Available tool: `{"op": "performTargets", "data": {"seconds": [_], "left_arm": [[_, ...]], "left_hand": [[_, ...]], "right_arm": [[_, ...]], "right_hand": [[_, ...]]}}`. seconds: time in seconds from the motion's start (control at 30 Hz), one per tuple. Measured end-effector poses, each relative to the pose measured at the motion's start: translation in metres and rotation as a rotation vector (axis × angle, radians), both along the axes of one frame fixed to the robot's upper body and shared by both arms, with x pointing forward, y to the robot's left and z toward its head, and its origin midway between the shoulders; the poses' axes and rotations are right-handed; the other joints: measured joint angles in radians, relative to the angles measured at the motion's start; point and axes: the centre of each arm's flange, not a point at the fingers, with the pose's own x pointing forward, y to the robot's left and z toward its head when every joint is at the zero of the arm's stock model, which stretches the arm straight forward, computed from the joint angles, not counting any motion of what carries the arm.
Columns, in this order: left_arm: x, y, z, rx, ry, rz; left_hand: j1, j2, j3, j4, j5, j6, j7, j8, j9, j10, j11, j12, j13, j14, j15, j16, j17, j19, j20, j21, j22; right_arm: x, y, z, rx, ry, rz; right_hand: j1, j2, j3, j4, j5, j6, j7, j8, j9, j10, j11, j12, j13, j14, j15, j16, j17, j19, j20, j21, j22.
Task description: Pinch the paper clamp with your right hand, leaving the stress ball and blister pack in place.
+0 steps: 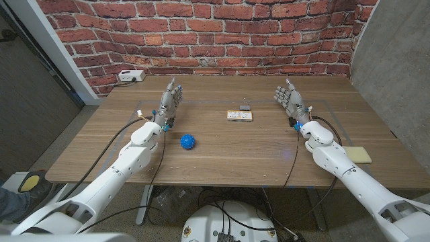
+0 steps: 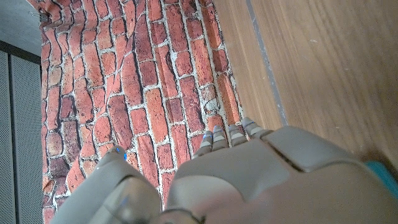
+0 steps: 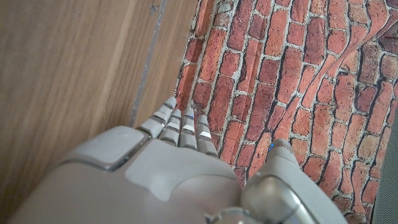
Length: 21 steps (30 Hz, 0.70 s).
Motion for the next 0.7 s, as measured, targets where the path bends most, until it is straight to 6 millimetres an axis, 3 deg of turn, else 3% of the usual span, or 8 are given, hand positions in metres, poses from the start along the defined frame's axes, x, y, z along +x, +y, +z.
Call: {"op": "performTargets", "data": {"seconds": [0.17,0.33,0.57,0.6,0.7], "left_arm": [[-0.003,-0.005,0.0,0.007,0.004,-0.013],[-0.007,-0.008,0.0,0.013,0.003,-0.022],[-0.012,-0.008,0.002,0.024,-0.006,-0.026],[-0.013,-0.007,0.001,0.025,-0.002,-0.024],[-0.015,-0.004,0.002,0.031,-0.007,-0.023]], "left_hand": [[0.0,0.0,0.0,0.0,0.0,0.0,0.0,0.0,0.0,0.0,0.0,0.0,0.0,0.0,0.0,0.0,0.0,0.0,0.0,0.0,0.0],[0.007,0.007,0.003,-0.003,0.0,0.0,0.0,0.0,0.0,0.0,0.0,0.0,0.0,0.0,0.0,0.0,0.0,0.0,0.0,0.0,0.0],[0.011,0.011,0.003,-0.003,0.008,0.0,0.0,0.0,0.0,0.009,0.006,0.008,0.0,0.007,0.007,0.008,0.0,-0.005,0.005,0.0,0.0],[0.011,0.011,0.003,-0.003,0.008,0.0,0.0,0.0,0.0,0.017,0.005,0.009,0.0,0.008,0.007,0.008,0.0,-0.005,0.005,0.0,0.0],[0.011,0.011,0.003,-0.003,0.008,0.015,0.0,0.008,0.0,0.023,0.008,0.015,0.0,0.019,0.011,0.008,0.0,-0.005,0.005,-0.005,0.0]], "right_arm": [[-0.003,-0.003,-0.001,0.0,-0.011,0.0],[-0.006,-0.005,0.0,0.005,-0.026,-0.005],[-0.008,-0.006,0.002,0.002,-0.045,-0.022],[-0.018,-0.008,0.001,-0.011,-0.058,-0.02],[-0.021,-0.006,0.002,-0.022,-0.07,-0.024]], "right_hand": [[0.0,0.0,0.0,0.0,0.0,0.001,-0.001,0.002,0.0,0.0,0.0,0.0,0.0,0.0,0.0,0.0,0.001,0.0,0.0,0.0,0.0],[0.005,0.005,0.001,-0.001,0.0,0.051,-0.025,0.022,0.0,0.015,0.004,0.0,0.0,0.008,0.0,0.0,0.001,0.013,-0.002,0.0,-0.003],[0.009,0.009,0.004,-0.004,0.0,0.054,-0.031,0.022,0.005,0.021,0.0,0.0,0.0,0.015,-0.003,0.0,-0.001,0.022,0.0,0.0,-0.003],[0.009,0.009,0.005,-0.005,0.0,0.049,-0.029,0.018,0.005,0.021,0.0,0.0,0.0,0.015,-0.003,0.0,-0.002,0.023,-0.002,0.0,-0.003],[0.014,0.014,0.008,-0.008,0.0,0.044,-0.031,0.017,0.005,0.021,0.0,0.0,0.0,0.015,-0.003,0.0,-0.002,0.023,-0.002,-0.004,-0.003]]}}
